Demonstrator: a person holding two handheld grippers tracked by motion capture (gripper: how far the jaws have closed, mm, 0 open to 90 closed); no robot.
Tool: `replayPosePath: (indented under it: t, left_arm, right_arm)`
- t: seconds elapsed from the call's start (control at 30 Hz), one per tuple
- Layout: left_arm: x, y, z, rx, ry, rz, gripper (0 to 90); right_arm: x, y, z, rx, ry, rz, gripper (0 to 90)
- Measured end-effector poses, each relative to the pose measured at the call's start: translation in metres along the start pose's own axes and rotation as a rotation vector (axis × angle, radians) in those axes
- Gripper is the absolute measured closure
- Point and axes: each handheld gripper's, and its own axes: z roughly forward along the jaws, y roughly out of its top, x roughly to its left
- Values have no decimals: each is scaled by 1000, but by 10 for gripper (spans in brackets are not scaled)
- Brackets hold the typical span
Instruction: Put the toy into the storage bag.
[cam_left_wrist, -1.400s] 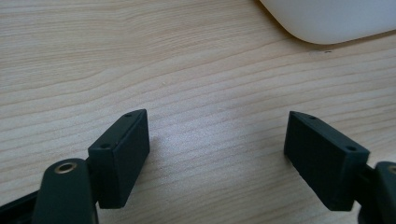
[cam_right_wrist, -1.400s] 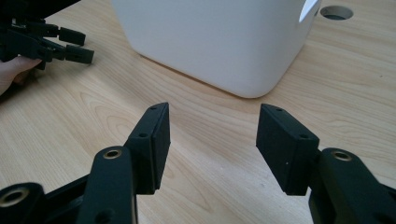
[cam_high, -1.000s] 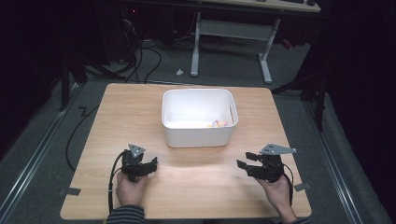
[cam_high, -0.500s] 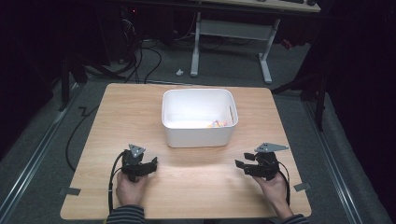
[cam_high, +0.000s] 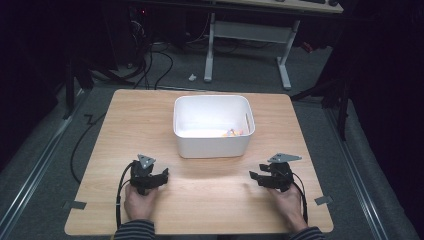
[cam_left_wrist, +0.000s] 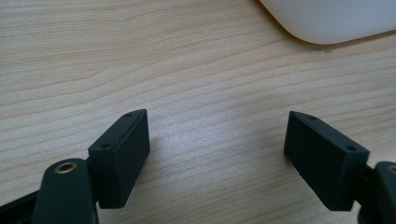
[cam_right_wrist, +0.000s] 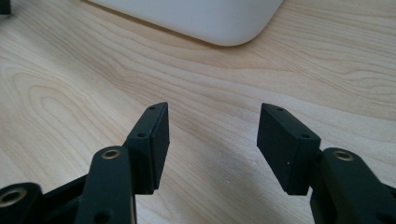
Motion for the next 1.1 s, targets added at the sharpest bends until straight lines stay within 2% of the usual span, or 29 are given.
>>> replayPosePath:
  t: [0.23,0.33,0.53,0.63,0.77,0.83,0.9,1.1]
  left_arm:
    - [0,0,0,-1,0,-1,230]
    - [0,0,0,-1,1,-1,230]
    - [0,0,0,-2,-1,-3,230]
    - [0,0,0,-2,0,-2,230]
    - [0,0,0,-2,0,-1,230]
    - [0,0,0,0,0,0,230]
    - [0,0,0,-1,2,1,230]
    - [-1,0,0,0,5,3,230]
  right_arm:
    - [-3,-3,8,12,-19,11,435]
    - [-3,-4,11,19,-35,0,432]
    - [-3,-8,18,11,-53,1,426]
    - [-2,-10,21,12,-63,-16,418]
    - [-3,-12,21,-1,-66,-9,408]
    - [-2,-14,22,-15,-78,-18,390]
    - [1,-17,24,-34,-111,-64,372]
    - [1,-18,24,-34,-111,-65,370]
